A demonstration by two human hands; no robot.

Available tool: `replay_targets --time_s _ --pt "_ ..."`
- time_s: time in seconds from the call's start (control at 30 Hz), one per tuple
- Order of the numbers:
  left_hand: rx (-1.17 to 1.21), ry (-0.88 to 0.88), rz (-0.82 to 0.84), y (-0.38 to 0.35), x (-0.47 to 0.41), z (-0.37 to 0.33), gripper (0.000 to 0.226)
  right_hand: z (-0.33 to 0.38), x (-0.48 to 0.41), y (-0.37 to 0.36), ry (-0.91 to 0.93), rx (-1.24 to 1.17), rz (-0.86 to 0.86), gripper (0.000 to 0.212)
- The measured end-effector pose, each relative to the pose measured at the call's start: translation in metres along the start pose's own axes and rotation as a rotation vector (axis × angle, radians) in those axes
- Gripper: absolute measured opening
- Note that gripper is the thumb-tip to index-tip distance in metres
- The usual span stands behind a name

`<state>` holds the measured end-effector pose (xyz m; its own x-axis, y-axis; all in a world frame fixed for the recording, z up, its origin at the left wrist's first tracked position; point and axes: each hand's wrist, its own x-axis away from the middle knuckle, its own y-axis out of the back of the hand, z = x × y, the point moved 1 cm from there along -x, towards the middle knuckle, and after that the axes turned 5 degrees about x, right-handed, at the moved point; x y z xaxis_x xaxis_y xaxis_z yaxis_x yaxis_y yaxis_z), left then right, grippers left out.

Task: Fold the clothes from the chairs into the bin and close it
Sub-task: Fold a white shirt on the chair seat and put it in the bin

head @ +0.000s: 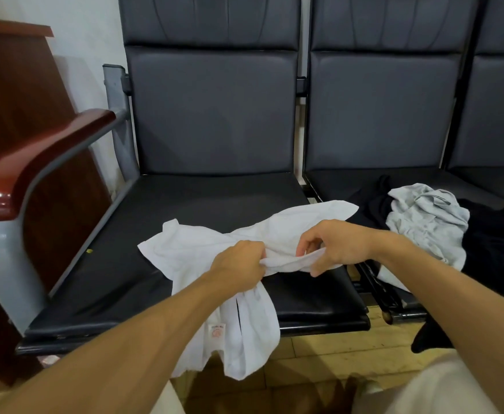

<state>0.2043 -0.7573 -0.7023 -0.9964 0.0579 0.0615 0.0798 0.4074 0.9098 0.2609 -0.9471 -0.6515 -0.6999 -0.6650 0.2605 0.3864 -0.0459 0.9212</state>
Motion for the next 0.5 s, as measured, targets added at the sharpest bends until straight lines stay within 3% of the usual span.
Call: replay_targets --time_s 0.13,0.23,0.43,0.5 --pt "0.055 -0.040 -0.052 0.007 -0.003 0.008 0.017 -0.009 0.002 0.003 0.039 0.021 -0.065 0.012" --pt "0.121 -0.056 -0.027 0.009 -0.003 0.010 0.018 -0.005 0.001 0.005 0.066 0.019 -0.111 0.025" --pt "0.428 -0.017 0.082 0.018 0.006 0.004 0.022 0.003 0.000 0.011 -0.009 -0.393 -0.317 0.038" --pt "0.567 0.024 0.142 0.021 0.008 0.001 0.023 0.002 0.001 0.015 -0.038 -0.423 -0.426 0.037"
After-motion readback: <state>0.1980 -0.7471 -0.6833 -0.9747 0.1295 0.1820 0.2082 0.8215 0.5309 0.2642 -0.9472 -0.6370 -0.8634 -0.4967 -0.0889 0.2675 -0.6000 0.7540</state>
